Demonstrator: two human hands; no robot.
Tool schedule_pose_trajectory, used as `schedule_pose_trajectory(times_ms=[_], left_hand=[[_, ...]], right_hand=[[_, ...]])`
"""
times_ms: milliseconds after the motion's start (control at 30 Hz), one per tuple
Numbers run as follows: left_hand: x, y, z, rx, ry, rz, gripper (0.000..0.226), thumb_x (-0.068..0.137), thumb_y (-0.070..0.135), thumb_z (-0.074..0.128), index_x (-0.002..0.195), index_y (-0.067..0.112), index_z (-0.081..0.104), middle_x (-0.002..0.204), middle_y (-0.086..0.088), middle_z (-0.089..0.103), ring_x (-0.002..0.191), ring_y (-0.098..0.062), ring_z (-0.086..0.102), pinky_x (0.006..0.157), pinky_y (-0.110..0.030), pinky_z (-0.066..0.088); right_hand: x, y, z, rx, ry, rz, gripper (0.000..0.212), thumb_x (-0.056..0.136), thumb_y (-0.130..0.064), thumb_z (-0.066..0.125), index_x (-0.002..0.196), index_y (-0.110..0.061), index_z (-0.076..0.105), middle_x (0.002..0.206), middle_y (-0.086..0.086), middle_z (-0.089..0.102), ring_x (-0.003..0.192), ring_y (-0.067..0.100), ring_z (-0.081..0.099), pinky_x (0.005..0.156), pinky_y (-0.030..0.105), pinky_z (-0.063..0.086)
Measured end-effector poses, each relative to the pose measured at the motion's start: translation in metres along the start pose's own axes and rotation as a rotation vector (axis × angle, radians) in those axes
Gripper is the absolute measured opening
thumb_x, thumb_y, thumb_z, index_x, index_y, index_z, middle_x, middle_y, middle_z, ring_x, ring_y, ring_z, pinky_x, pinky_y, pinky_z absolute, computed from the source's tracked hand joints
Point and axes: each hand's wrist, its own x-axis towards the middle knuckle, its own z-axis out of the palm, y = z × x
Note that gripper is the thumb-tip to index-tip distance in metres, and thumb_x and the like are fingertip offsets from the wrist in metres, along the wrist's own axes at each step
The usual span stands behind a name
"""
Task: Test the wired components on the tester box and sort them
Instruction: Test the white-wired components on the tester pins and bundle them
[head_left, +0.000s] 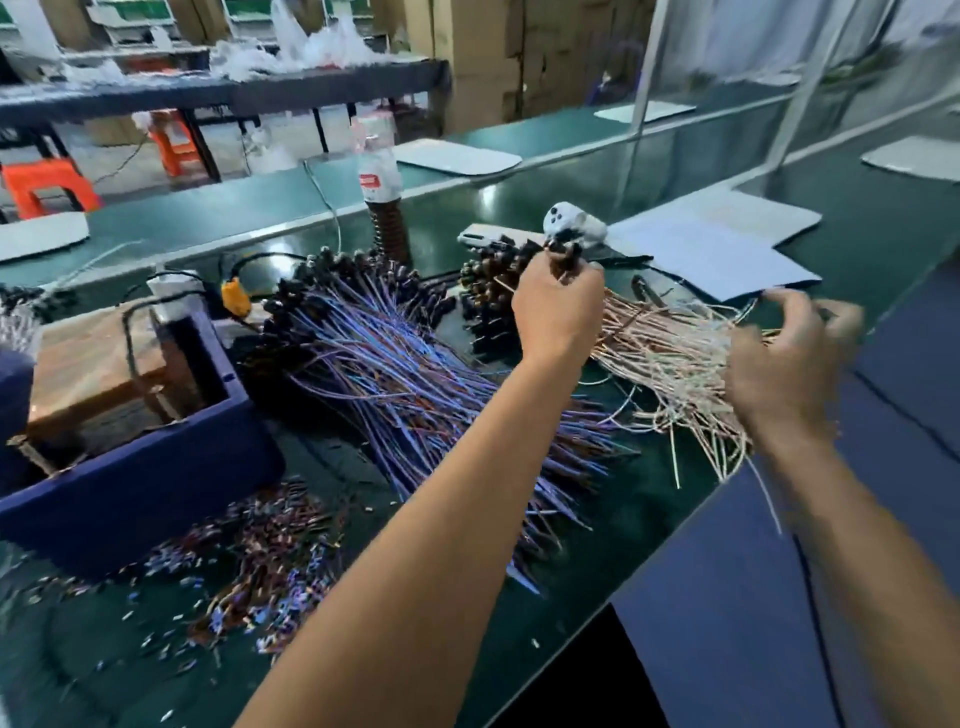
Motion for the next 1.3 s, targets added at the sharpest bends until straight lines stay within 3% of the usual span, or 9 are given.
schedule_pose_trajectory(times_ms=[167, 300, 367, 467, 667, 867, 1033, 1200, 1300], left_hand=[[-0.001, -0.005, 0.033, -0.099, -0.081, -0.086, 0.027, 0.108, 0.019, 0.05, 0.109, -0.003, 0.065, 0.106, -0.021, 0.067, 0.092, -0.028, 0.058, 0.091, -0.043, 0.048], [0.0, 0.006, 0.042, -0.201, -0.091, -0.029, 0.025, 0.11, 0.02, 0.047, 0.09, 0.011, 0.06, 0.08, 0.001, 0.061, 0.069, -0.008, 0.054, 0.068, -0.018, 0.047], [0.005, 0.013, 0.04, -0.177, -0.068, -0.005, 0.03, 0.111, 0.026, 0.045, 0.088, 0.013, 0.06, 0.079, 0.005, 0.059, 0.067, -0.004, 0.051, 0.063, -0.013, 0.042], [0.015, 0.023, 0.028, -0.186, -0.053, 0.009, 0.037, 0.111, 0.037, 0.042, 0.085, 0.015, 0.056, 0.077, 0.002, 0.057, 0.066, -0.014, 0.048, 0.072, -0.033, 0.042], [0.028, 0.043, 0.017, -0.504, -0.127, -0.286, 0.033, 0.11, 0.037, 0.045, 0.088, 0.012, 0.047, 0.046, 0.008, 0.041, 0.038, -0.007, 0.033, 0.04, -0.018, 0.026], [0.041, 0.04, 0.021, -0.716, -0.076, -0.449, 0.027, 0.11, 0.025, 0.048, 0.088, 0.01, 0.048, 0.056, -0.001, 0.052, 0.034, -0.005, 0.047, 0.033, -0.014, 0.031], [0.052, 0.016, 0.017, -0.672, 0.0, -0.47, 0.016, 0.107, 0.009, 0.053, 0.096, -0.002, 0.056, 0.072, -0.01, 0.063, 0.05, -0.013, 0.063, 0.039, -0.014, 0.045], [0.047, 0.0, 0.019, -0.683, 0.029, -0.538, 0.038, 0.095, -0.014, 0.059, 0.132, -0.012, 0.05, 0.129, -0.027, 0.058, 0.095, -0.025, 0.065, 0.063, -0.02, 0.06], [0.045, 0.007, 0.023, -0.682, 0.027, -0.525, 0.047, 0.092, -0.022, 0.051, 0.137, -0.012, 0.043, 0.134, -0.031, 0.052, 0.109, -0.03, 0.064, 0.075, -0.025, 0.061]], right_hand=[[-0.011, -0.018, -0.004, -0.204, -0.06, -0.675, 0.045, 0.092, -0.02, 0.044, 0.131, -0.011, 0.066, 0.139, 0.011, 0.062, 0.137, 0.034, 0.048, 0.116, 0.056, 0.03], [-0.01, -0.03, 0.002, -0.388, -0.28, -0.81, 0.037, 0.098, -0.03, 0.04, 0.115, -0.014, 0.07, 0.124, 0.004, 0.071, 0.134, 0.025, 0.055, 0.123, 0.056, 0.016], [-0.006, -0.032, 0.003, -0.429, -0.388, -0.806, 0.034, 0.105, -0.032, 0.038, 0.099, -0.015, 0.068, 0.1, 0.009, 0.075, 0.109, 0.031, 0.067, 0.117, 0.053, 0.03], [0.006, -0.03, -0.007, -0.397, -0.434, -0.73, 0.035, 0.108, -0.037, 0.044, 0.097, -0.014, 0.069, 0.088, 0.015, 0.073, 0.083, 0.038, 0.066, 0.083, 0.047, 0.049], [0.049, -0.033, -0.05, -0.143, -0.221, -0.67, 0.028, 0.105, -0.035, 0.056, 0.102, -0.018, 0.078, 0.072, 0.006, 0.065, 0.071, 0.034, 0.059, 0.065, 0.042, 0.049], [0.071, -0.026, -0.062, -0.136, -0.258, -0.609, 0.021, 0.103, -0.018, 0.062, 0.113, -0.021, 0.08, 0.092, 0.009, 0.073, 0.077, 0.022, 0.054, 0.067, 0.032, 0.03], [0.073, -0.01, -0.049, -0.296, -0.205, -0.487, 0.024, 0.102, -0.039, 0.062, 0.115, -0.025, 0.077, 0.097, 0.018, 0.076, 0.085, 0.043, 0.066, 0.068, 0.044, 0.052], [0.068, 0.0, -0.016, -0.778, -0.512, -0.317, 0.087, 0.087, -0.081, 0.048, 0.152, -0.023, 0.042, 0.139, 0.021, 0.053, 0.129, 0.04, 0.05, 0.093, 0.05, 0.047], [0.065, -0.005, 0.001, -0.716, -0.555, -0.256, 0.105, 0.084, -0.084, 0.048, 0.161, -0.018, 0.02, 0.161, 0.02, 0.023, 0.146, 0.039, 0.024, 0.11, 0.059, 0.037]])
